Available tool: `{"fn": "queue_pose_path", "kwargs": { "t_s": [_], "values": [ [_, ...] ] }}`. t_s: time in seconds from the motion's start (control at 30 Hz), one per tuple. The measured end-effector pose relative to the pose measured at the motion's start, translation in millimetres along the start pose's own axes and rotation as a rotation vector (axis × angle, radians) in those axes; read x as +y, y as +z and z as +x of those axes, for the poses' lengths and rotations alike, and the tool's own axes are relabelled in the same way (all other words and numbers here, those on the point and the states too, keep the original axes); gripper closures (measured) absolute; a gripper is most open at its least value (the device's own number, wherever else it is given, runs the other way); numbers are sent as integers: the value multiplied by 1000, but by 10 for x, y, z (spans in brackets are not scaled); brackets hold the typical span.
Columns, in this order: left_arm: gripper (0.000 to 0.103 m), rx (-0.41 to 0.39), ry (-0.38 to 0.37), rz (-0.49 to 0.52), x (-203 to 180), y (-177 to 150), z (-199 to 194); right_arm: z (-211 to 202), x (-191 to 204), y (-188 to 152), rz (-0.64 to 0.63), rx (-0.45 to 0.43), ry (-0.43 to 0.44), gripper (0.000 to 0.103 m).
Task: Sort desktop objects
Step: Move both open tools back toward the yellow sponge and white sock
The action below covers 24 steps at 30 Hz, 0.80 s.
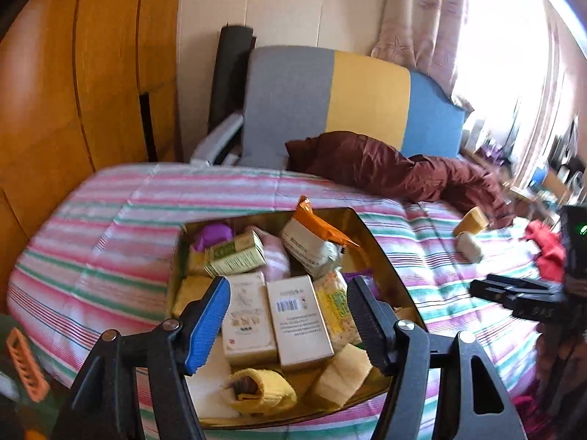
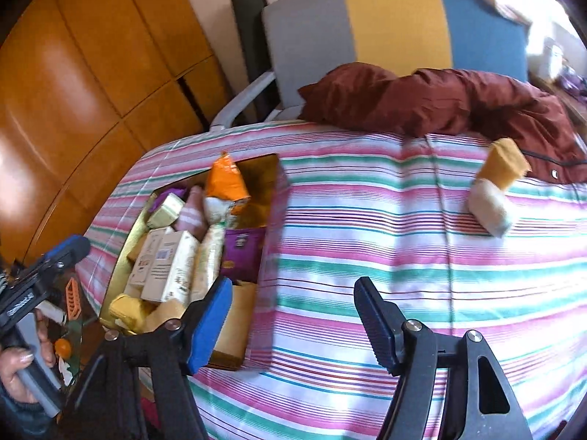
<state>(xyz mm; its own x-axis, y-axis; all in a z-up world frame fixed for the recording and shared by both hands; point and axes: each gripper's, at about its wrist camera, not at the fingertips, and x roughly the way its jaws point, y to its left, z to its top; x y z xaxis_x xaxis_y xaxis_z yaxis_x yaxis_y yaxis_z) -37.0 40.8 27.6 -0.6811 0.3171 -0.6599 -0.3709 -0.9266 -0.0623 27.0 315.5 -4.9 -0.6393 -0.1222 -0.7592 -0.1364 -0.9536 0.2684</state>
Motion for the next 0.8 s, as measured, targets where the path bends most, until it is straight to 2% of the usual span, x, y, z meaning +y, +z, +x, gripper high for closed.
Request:
{"fn": "queue_pose_path", "kwargs": {
  "t_s": [0.17,0.33,0.63,0.8],
  "values": [
    [35,-7,39,42,-183,12,-77,-150,-166,-14,34,-24,-20,27],
    [35,-7,34,63,-290,-10,-119,-262,-289,-25,50,-41,-38,26],
    [35,-23,7,112,-464,31,-156,-504,-596,27,99,-85,-85,26],
    [35,-5,-40,116,-557,80,-65,-570,-838,94,136,-89,-117,26]
  ]
}}
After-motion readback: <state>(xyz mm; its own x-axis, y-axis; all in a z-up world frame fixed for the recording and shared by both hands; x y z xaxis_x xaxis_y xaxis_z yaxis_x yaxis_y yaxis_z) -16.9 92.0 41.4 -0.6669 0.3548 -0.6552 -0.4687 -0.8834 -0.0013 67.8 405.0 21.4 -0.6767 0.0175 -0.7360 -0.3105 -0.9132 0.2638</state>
